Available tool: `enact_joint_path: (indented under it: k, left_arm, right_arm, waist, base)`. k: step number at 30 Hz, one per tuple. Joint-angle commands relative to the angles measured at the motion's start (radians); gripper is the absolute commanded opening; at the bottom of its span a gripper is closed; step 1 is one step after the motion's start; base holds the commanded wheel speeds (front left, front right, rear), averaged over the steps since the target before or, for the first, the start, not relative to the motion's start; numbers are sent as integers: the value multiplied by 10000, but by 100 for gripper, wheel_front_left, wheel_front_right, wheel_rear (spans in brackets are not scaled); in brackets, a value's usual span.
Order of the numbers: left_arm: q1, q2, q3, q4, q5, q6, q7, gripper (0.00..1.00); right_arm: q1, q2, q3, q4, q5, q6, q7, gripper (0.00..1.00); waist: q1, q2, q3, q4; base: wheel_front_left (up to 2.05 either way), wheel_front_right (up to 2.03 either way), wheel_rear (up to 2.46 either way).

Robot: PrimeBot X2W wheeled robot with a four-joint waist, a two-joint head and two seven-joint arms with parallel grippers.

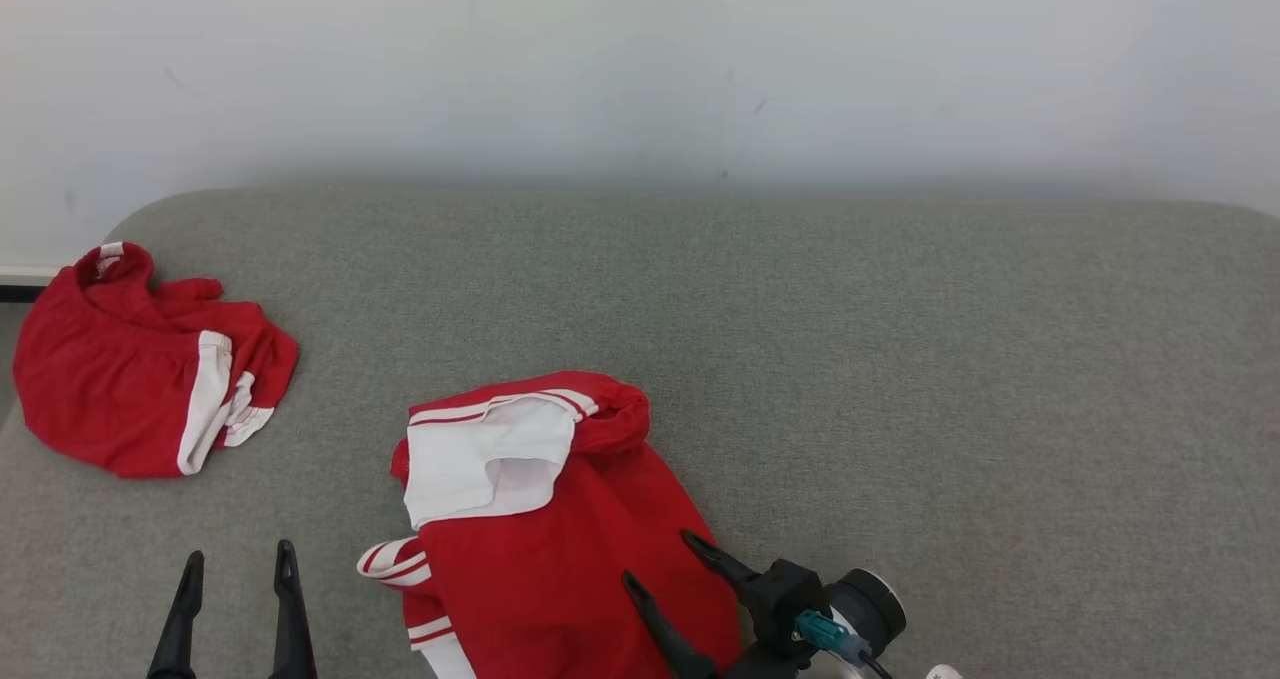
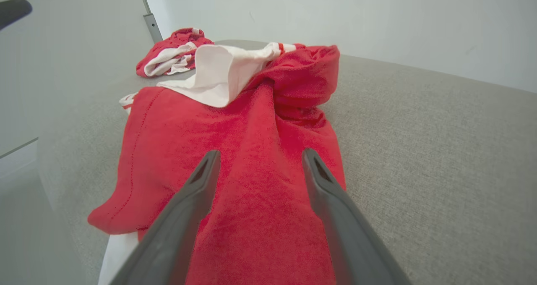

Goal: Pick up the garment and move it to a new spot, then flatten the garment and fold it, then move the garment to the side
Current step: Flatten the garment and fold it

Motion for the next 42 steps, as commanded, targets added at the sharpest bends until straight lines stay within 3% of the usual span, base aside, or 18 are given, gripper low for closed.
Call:
enact_joint_path:
  k: [1,4,7,8,13,19,26,33,34,35,36,42]
  left_arm:
    - [-151,-58,5,45,113,-54,-33,100]
    - [-218,-111,-11,116,103,-143,-33,100]
    - [-263,-143,33,223,116,-193,-33,100]
    - [-291,-153,48,255,123,-224,-33,100]
    - [-292,-201,152,364,163,-291,-33,100]
    - [-150,-237,246,408,187,-311,-33,100]
    - [-70,-284,197,550,206,-381,-33,100]
    - [-111,-313,191,689,124,-408,-33,100]
    - [-105,-315,202,698,124,-402,-33,100]
    - [-91,-318,213,716,126,-410,-33,100]
    - [-74,-321,219,735,126,-418,-33,100]
    - [30,-326,320,733,192,-460,-33,100]
  right_arm:
    - [-235,11,183,318,147,-22,12,100]
    - [-530,11,394,1049,339,-22,145,100]
    - [-726,12,551,1580,646,-22,139,14]
    - [-766,14,618,1727,756,-22,135,0]
    - [-1120,14,575,2067,1000,-22,-113,0]
    - [-1353,-4,-319,1892,1151,-22,-235,0]
    - [-951,-588,-1996,918,1523,-22,-241,0]
    - [-478,-1211,-3651,719,1755,-22,-244,0]
    - [-416,-1232,-3772,799,1735,-22,-244,10]
    - [-400,-1270,-3850,833,1609,-22,-242,45]
    - [-398,-1255,-3914,829,1552,-22,-244,100]
    - [-9,-1099,-4369,-254,524,-22,-240,100]
  waist:
    - [-1,0,116,191]
    - [-1,0,181,358]
    - [-1,0,204,446]
    - [-1,0,209,462]
    - [-1,0,174,422]
    - [-1,0,67,200]
    - [-1,0,2,-52]
    - [-1,0,19,-142]
    - [-1,0,10,-158]
    - [-1,0,3,-174]
    - [-1,0,-10,-190]
    - [-1,0,-179,-316]
  base:
    - [0,0,0]
    - [0,0,0]
    - [0,0,0]
    - [0,0,0]
    - [0,0,0]
    - [0,0,0]
    - [0,0,0]
    - [0,0,0]
    - [0,0,0]
    - [0,0,0]
    - [0,0,0]
    - [0,0,0]
